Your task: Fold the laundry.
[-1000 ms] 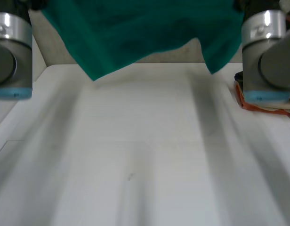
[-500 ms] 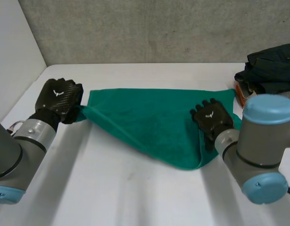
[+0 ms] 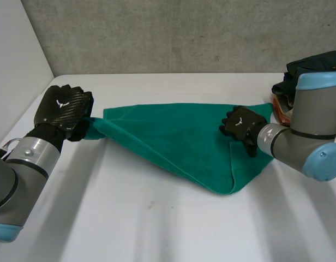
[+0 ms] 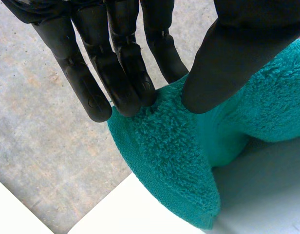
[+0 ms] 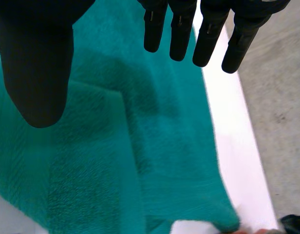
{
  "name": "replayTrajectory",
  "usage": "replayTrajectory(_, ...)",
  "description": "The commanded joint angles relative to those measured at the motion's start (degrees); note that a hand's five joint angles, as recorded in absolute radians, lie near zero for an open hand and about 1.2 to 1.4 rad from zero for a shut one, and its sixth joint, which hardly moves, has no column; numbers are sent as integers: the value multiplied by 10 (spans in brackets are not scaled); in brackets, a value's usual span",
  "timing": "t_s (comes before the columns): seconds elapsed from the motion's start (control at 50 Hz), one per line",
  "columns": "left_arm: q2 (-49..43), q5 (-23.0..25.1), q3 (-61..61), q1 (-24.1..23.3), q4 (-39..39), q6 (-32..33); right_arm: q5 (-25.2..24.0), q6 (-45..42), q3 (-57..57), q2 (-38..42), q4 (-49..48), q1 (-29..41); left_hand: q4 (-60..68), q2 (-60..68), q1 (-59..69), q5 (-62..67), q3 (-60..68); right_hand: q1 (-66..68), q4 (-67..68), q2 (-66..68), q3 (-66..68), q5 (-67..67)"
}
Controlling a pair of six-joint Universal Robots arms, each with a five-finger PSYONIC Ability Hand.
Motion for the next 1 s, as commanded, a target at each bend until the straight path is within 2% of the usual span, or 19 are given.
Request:
replayTrajectory(0.02, -1, 1, 1, 1, 1, 0, 0, 2, -13, 46, -12, -7, 111, 113, 143, 142, 115, 46, 46, 57, 45, 39)
replayTrajectory(0.14, -2, 1, 3, 2, 3, 0, 2, 1, -15, 62, -45, -9, 111, 113, 143, 142, 115, 54, 55, 65, 54, 47)
replayTrajectory(0.18, -2, 1, 4, 2, 4, 0, 4, 2, -16, 65, -64, -9, 111, 113, 143, 142, 115, 182, 182, 192, 181, 174)
replayTrajectory(0.24, -2, 1, 4, 3, 4, 0, 9, 8, -15, 61, -94, -12, 111, 113, 143, 142, 115, 586, 586, 596, 585, 579)
replayTrajectory(0.32, -2, 0, 5, 2, 4, 0, 36, 31, -9, 40, -117, -13, 111, 113, 143, 142, 115, 587, 587, 598, 586, 580)
replayTrajectory(0.5, 15, -2, 20, 13, -2, -1, 44, 86, 59, -54, -98, -44, 111, 113, 143, 142, 115, 587, 587, 598, 586, 580)
replayTrajectory(0.52, 26, -2, 18, 19, -2, -2, 46, 84, 89, -87, -74, -53, 111, 113, 143, 142, 115, 587, 587, 598, 586, 580)
replayTrajectory(0.6, 44, 0, 7, 31, -7, -4, 47, 79, 139, -134, 11, -69, 111, 113, 143, 142, 115, 587, 587, 598, 586, 580)
replayTrajectory(0.68, 52, 9, -4, 31, -15, -5, 52, 48, 205, -189, 192, -96, 111, 113, 143, 142, 115, 587, 587, 598, 586, 580)
replayTrajectory(0.72, 56, 15, -10, 31, -18, -4, 53, 43, 230, -210, 210, -107, 111, 113, 143, 142, 115, 587, 587, 598, 586, 580)
replayTrajectory(0.88, 57, 39, -32, 25, -36, -4, 55, 57, 319, -266, 59, -114, 111, 113, 143, 142, 115, 587, 587, 598, 586, 580)
replayTrajectory(1.0, 46, 40, -32, 23, -35, -3, 57, 161, 334, -258, -43, -110, 111, 113, 143, 142, 115, 587, 587, 598, 586, 580)
